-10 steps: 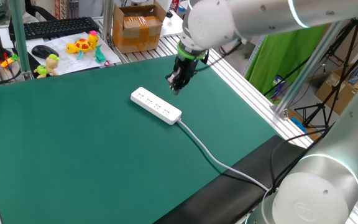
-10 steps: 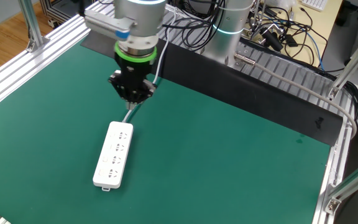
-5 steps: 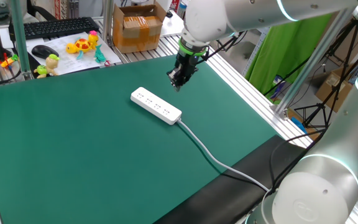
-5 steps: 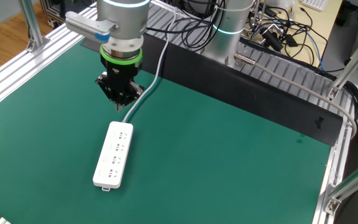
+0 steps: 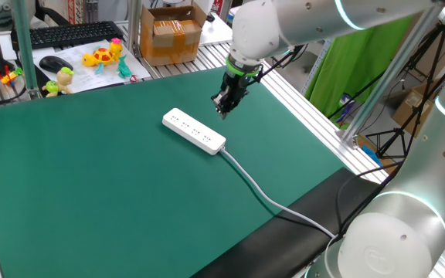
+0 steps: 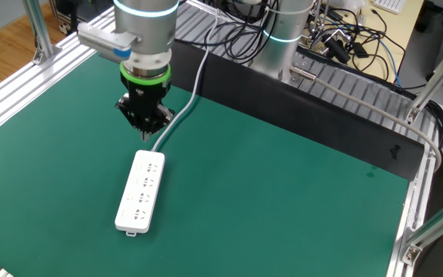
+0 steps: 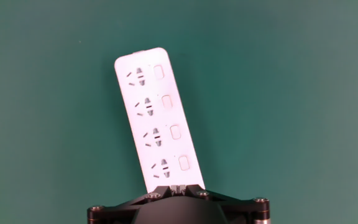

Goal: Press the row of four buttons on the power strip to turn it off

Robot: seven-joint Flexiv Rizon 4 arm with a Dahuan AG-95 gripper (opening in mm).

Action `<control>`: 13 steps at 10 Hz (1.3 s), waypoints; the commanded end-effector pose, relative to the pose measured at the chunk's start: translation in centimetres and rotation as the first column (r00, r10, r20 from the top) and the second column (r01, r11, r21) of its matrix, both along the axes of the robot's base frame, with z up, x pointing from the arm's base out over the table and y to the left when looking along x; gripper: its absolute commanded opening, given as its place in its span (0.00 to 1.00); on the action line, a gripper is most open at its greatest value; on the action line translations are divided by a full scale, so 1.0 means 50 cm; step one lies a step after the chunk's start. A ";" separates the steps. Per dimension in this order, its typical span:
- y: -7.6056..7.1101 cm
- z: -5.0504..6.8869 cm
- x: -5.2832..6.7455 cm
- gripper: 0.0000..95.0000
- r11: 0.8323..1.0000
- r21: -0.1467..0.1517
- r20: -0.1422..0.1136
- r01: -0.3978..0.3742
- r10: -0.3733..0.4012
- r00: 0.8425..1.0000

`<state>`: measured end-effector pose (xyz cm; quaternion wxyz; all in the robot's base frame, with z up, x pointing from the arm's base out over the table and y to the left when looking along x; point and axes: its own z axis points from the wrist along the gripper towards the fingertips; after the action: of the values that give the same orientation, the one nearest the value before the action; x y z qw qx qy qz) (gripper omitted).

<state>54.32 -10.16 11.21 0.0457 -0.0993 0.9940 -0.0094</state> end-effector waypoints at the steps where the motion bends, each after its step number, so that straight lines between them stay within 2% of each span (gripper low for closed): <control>1: 0.000 -0.012 0.000 0.00 1.000 -0.002 0.005 0.004 -0.004 1.000; 6: 0.002 -0.054 0.005 0.00 1.000 0.002 0.012 0.012 -0.012 1.000; 10: 0.001 -0.078 0.008 0.00 0.999 0.033 0.013 0.003 -0.004 1.000; 11: 0.000 -0.080 0.010 0.20 0.999 0.032 0.015 0.003 -0.003 1.000; 12: -0.002 -0.080 0.013 0.60 1.000 0.031 0.015 -0.001 0.000 1.000; 13: -0.006 -0.080 0.019 0.60 0.999 0.030 0.014 -0.012 0.012 1.000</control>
<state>55.29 -10.48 7.23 0.0545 -0.1064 0.9928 0.0039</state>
